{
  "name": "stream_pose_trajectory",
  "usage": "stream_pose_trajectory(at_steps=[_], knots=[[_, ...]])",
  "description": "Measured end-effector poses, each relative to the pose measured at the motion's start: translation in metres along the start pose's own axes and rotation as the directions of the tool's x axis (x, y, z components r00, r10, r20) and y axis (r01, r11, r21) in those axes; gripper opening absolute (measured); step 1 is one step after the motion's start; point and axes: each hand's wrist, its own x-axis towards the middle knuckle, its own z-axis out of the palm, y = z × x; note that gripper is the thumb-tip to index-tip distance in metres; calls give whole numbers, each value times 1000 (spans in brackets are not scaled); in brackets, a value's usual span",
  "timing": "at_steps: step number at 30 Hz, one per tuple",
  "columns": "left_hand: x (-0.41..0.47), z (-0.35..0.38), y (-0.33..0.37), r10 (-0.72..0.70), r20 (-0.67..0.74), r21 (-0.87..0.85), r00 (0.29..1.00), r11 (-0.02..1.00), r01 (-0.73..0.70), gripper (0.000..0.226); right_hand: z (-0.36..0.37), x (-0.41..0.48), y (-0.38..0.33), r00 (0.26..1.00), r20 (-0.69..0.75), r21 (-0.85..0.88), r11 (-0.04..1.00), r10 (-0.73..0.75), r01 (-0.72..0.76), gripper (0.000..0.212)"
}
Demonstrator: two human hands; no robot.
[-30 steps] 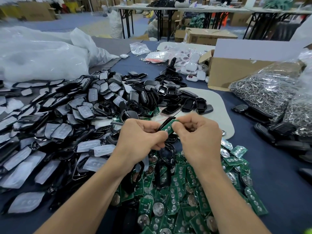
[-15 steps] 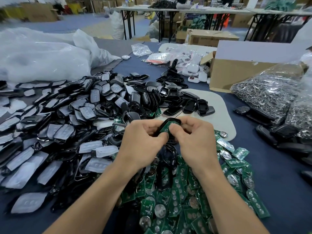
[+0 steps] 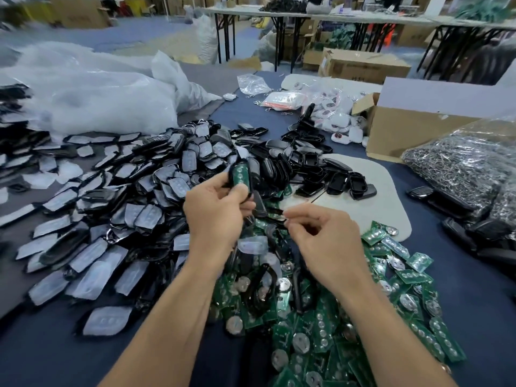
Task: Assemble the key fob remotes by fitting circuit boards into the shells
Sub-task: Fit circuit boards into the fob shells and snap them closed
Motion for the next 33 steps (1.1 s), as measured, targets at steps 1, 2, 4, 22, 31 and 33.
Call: stream_pose_trajectory(at_steps=[1,2,4,22,31,33], knots=[[4,-6,0,-5,-39,-57,999,998,3,33,5,0,-5,999,38,-23,1000,-2,2,25],[8,-12,1,-8,-79,-113,997,994,-1,30,10,0,-10,997,79,-50,999,5,-1,27],[16,-22,2,-21,-157,-208,987,978,-12,22,21,3,-22,989,150,-116,993,5,13,30],[26,-98,-6,-152,-207,-139,966,982,125,13,78,-5,-78,840,540,-444,865,48,236,16],[32,-133,-13,-189,-265,-141,946,978,155,33,100,8,-96,920,390,-357,916,-32,184,40],[31,-137,-10,-170,-291,-133,942,982,136,19,115,19,-101,912,406,-368,903,-60,223,46]])
